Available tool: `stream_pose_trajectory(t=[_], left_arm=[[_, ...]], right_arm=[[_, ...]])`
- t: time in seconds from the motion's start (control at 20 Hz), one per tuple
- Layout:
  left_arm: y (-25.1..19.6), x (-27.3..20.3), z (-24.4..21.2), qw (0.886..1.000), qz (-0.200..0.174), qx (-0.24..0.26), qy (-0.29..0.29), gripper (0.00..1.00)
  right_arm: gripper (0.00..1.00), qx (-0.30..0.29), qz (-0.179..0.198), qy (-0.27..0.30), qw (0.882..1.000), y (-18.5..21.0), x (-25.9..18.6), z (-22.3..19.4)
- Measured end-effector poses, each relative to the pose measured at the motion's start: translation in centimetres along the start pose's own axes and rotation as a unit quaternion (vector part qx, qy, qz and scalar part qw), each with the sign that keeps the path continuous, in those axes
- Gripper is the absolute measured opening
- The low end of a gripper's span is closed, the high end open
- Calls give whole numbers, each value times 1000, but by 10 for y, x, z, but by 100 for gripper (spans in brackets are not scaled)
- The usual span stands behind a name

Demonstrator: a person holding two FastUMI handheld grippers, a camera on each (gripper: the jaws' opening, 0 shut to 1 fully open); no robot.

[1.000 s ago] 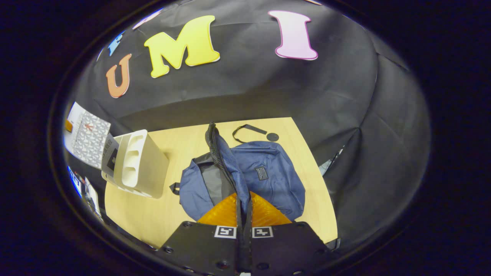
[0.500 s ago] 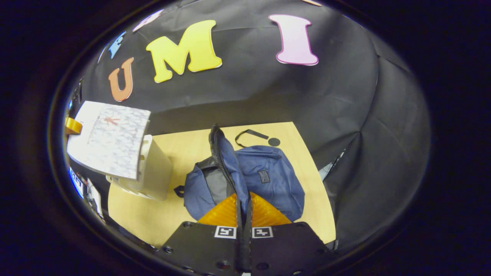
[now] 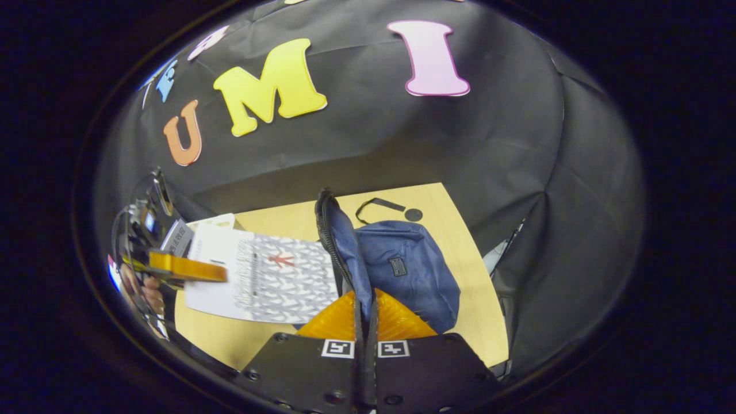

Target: Open the schoolbag, grab two books from the bookshelf and put them into the schoolbag.

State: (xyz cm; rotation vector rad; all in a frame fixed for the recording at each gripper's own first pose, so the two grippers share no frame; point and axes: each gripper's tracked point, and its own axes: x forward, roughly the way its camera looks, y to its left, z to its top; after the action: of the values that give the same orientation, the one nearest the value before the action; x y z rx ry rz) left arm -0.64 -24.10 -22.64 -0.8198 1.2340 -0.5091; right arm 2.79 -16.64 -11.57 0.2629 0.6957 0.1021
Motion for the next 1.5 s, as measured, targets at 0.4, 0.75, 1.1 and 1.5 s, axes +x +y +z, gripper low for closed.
stream_pose_trajectory(t=[0.4,0.75,1.1,1.5], left_arm=[[6,86,-17,999,-41,-23,18,39],[-4,137,-12,994,-104,10,7,39],[-2,172,-16,993,-110,-38,22,42],[60,175,-5,994,83,71,16,87]], right_arm=[[0,-13,2,1,1000,6,-4,6],[0,-45,-1,3,999,19,-8,12],[0,-54,-6,9,998,25,-4,15],[0,-51,-5,16,999,29,3,15]])
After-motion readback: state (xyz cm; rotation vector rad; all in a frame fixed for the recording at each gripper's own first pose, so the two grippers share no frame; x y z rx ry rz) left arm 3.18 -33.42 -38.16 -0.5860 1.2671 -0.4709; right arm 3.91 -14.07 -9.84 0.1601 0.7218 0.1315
